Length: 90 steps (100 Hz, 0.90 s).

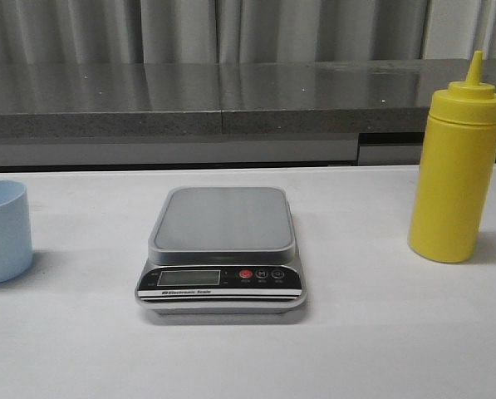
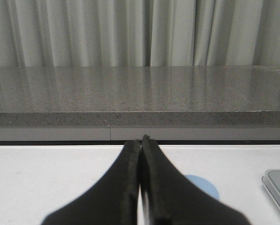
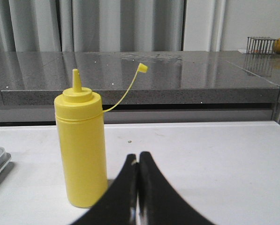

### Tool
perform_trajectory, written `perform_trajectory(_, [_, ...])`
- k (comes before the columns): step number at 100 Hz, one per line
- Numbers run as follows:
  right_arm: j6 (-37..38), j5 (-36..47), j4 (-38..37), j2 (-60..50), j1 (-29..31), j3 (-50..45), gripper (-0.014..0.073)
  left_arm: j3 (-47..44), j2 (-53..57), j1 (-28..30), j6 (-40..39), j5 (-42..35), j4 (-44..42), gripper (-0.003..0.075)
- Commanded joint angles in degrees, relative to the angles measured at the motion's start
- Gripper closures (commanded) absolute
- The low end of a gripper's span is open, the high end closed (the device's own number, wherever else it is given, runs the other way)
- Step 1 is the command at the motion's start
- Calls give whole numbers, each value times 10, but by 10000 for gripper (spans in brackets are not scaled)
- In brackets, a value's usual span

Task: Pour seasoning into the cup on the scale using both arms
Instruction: 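Move the left gripper toward the light blue cup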

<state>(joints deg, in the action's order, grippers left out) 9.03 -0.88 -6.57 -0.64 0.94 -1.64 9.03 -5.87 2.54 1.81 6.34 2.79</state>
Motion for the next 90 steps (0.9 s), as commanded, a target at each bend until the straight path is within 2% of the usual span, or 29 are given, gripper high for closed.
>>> perform_trajectory(1, [0, 44, -2, -10, 2, 11, 661, 47, -50, 1, 0, -32, 1, 741])
perform_trajectory(9, [0, 44, -2, -10, 2, 11, 661, 78, -103, 1, 0, -19, 1, 741])
perform_trajectory(31, [0, 44, -2, -10, 2, 11, 661, 184, -262, -1, 0, 79, 1, 741])
perform_trajectory(52, [0, 44, -2, -10, 2, 11, 661, 264, -381, -2, 0, 116, 1, 739])
perform_trajectory(59, [0, 44, -2, -10, 2, 11, 661, 288, -416, -2, 0, 132, 1, 714])
perform_trajectory(68, [0, 44, -2, -10, 2, 11, 661, 312, -462, -2, 0, 152, 1, 612])
perform_trajectory(85, [0, 44, -2, -10, 2, 11, 661, 350, -546, -2, 0, 169, 10, 302])
perform_trajectory(90, [0, 44, -2, -10, 2, 11, 661, 361, -569, -2, 0, 174, 26, 241])
